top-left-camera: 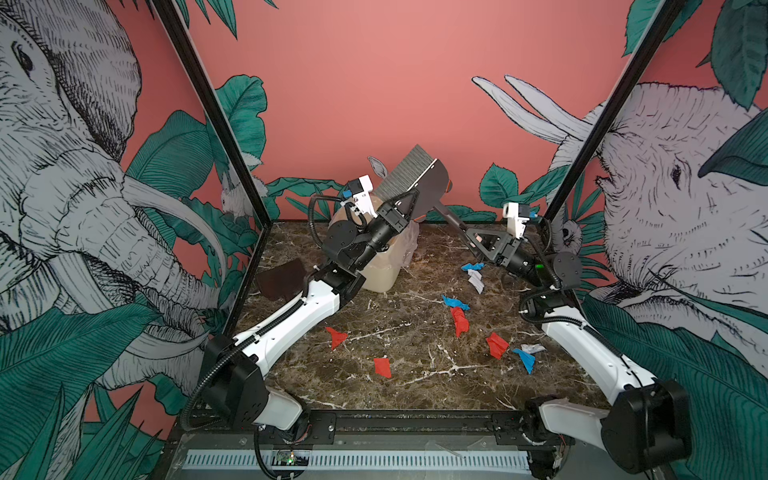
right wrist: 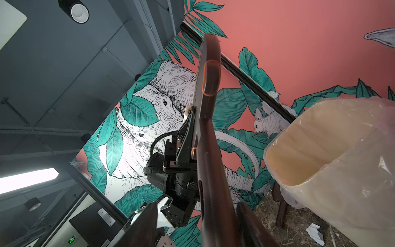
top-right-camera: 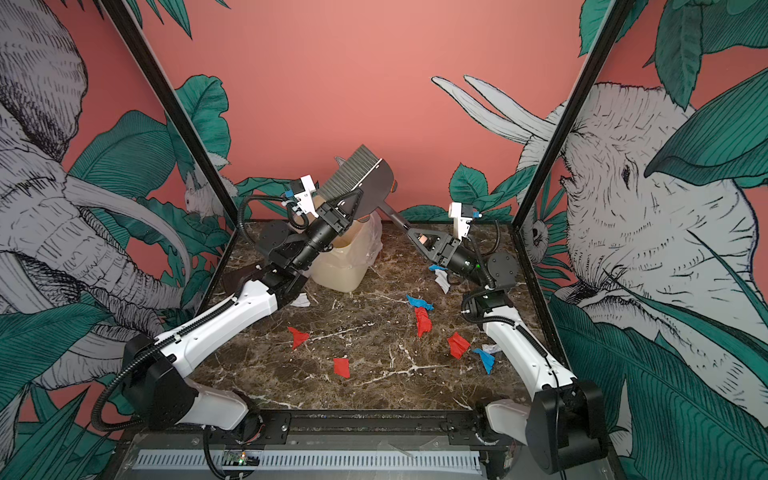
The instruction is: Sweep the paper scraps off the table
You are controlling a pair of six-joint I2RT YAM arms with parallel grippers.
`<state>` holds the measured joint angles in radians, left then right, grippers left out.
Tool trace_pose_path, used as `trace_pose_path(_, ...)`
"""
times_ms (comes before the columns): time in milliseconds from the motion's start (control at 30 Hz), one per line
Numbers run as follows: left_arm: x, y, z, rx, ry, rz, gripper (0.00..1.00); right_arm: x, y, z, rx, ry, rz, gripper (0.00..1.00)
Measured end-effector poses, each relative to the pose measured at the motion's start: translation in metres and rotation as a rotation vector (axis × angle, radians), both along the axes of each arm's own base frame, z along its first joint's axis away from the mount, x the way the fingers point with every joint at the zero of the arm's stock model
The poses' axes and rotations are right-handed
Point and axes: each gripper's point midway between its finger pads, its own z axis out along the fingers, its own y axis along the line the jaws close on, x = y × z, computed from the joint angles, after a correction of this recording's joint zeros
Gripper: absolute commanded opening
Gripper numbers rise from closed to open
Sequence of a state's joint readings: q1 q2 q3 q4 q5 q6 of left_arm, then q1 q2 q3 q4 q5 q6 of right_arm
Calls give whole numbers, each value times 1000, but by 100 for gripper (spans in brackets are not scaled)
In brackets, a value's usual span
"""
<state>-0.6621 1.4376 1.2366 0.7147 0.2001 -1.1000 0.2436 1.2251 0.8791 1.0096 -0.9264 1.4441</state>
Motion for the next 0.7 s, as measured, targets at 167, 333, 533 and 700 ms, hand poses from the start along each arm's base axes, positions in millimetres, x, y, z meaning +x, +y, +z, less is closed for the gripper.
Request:
trace_pose_path(167, 0, -2, -7, 2, 14, -6, 0, 11, 1, 1, 13, 4, -12, 50)
trace_pose_path(333, 0, -1, -9, 0, 18, -5, 0, 14, 0, 0, 20, 7, -21, 44)
trace_pose_path(533, -3, 0, -6, -12, 15, -10, 0, 12, 3, 3, 21, 1, -12, 39)
trace_pose_path(700, -3, -1, -5, -13, 16, -15, 0, 12, 4, 2, 19, 3, -9, 39)
